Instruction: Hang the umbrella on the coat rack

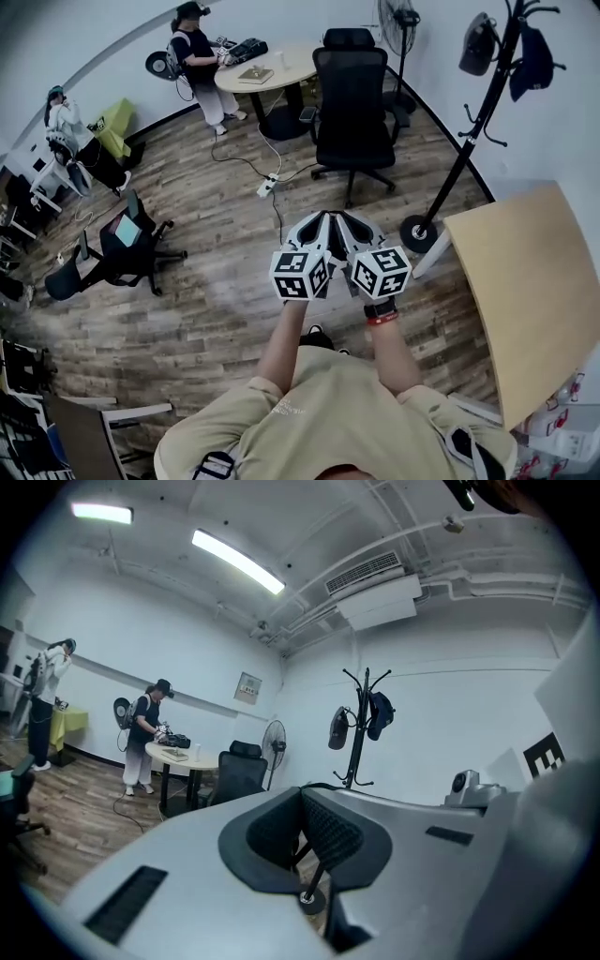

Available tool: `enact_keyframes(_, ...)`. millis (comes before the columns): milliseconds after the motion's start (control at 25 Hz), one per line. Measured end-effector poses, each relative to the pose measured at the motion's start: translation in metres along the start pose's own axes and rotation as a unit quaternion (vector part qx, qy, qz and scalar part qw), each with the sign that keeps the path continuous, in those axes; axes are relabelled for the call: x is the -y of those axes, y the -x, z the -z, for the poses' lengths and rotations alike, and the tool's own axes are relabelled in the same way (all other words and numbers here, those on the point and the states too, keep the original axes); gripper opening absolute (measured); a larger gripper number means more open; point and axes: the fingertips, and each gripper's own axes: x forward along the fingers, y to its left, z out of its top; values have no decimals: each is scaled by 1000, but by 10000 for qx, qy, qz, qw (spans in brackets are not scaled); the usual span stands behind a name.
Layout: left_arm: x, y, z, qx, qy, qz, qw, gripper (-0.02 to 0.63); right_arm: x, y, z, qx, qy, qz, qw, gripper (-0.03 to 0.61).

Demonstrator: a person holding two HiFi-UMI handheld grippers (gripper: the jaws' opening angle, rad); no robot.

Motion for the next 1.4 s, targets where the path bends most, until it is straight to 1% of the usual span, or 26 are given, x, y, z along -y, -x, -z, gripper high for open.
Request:
enact_keyframes(160,10,-34,1,-47,-10,158,9999,23,32,-3,-4,57,-268,94,9996,14)
enact_keyframes(280,4,-64,11,-151,91,213,9996,23,56,-16,3,-8,-361,124,9993,14)
enact_keyframes(440,-6,-112,19,-271,151,367,9988,23,102,-45,5,-84,-494,280,9984,15)
enact_keyframes(720,-34,-212,-7,-354,363,659,9965,23,168,-110,-18,-222,-394,508,9977,15)
enact_keyframes(1000,-47,-303,-20,-520,323,1046,9926,23,241,-160,-39,-110,-426,966,9944,15)
enact_keyframes(1120,-55,-342,-23,-566,293,1293,9895,23,274,-183,-45,2,-421,1198,9919,15)
enact_keyframes(1200,-55,-367,-22,-648,193,1517,9861,23,299,-192,-49,93,-440,1399,9891,15)
enact_keyframes(1400,-32,-420,-20,-947,-76,2164,9717,23,352,-188,-59,278,-500,1926,9796,15)
